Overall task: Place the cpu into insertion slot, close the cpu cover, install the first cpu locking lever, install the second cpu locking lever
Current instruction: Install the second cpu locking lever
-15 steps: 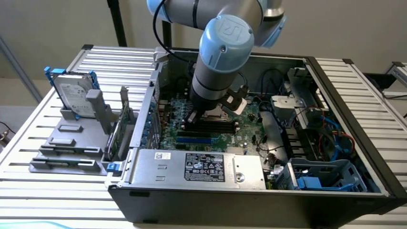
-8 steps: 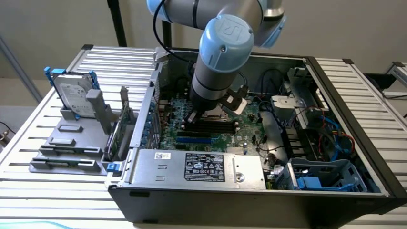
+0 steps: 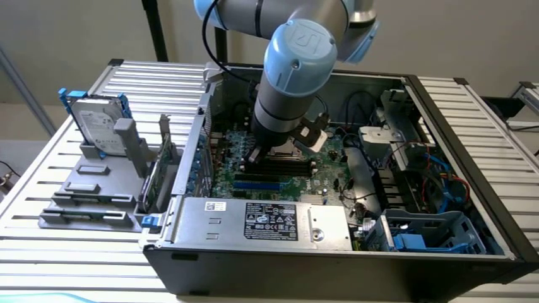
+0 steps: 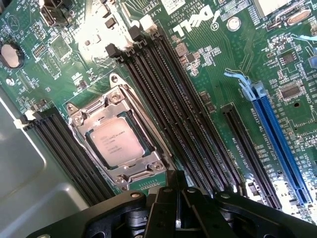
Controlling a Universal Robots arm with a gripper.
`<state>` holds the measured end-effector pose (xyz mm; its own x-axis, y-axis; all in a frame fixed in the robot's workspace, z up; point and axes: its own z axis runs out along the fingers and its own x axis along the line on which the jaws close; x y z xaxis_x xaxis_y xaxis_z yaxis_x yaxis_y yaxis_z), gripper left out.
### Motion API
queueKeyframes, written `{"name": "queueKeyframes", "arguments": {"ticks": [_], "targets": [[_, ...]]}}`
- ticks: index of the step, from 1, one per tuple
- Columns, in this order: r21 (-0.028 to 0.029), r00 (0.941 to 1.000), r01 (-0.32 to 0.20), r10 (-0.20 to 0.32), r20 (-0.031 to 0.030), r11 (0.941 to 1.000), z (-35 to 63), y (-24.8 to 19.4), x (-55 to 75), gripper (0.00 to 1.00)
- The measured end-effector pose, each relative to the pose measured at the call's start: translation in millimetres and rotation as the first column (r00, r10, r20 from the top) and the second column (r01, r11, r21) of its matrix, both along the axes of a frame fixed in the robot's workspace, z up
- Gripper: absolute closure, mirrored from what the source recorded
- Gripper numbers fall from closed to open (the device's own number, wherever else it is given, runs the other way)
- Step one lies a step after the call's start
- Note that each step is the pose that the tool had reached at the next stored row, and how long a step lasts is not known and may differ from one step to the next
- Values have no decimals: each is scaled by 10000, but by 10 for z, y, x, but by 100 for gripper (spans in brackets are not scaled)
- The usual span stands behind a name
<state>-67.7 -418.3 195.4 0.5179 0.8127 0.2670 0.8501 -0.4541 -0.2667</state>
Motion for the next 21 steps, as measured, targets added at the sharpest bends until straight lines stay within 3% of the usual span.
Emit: {"name": "queueKeyframes", "arguments": {"ticks": [6,11,14,21], "targets": [[27,10000,-1,1,-9,10000,1,-2,0,89],[191,10000,-1,1,-16,9998,-2,-2,0,89],[252,10000,0,1,-14,9997,-8,-1,0,89],[272,10000,-1,2,-18,9996,-32,-2,0,89]]}}
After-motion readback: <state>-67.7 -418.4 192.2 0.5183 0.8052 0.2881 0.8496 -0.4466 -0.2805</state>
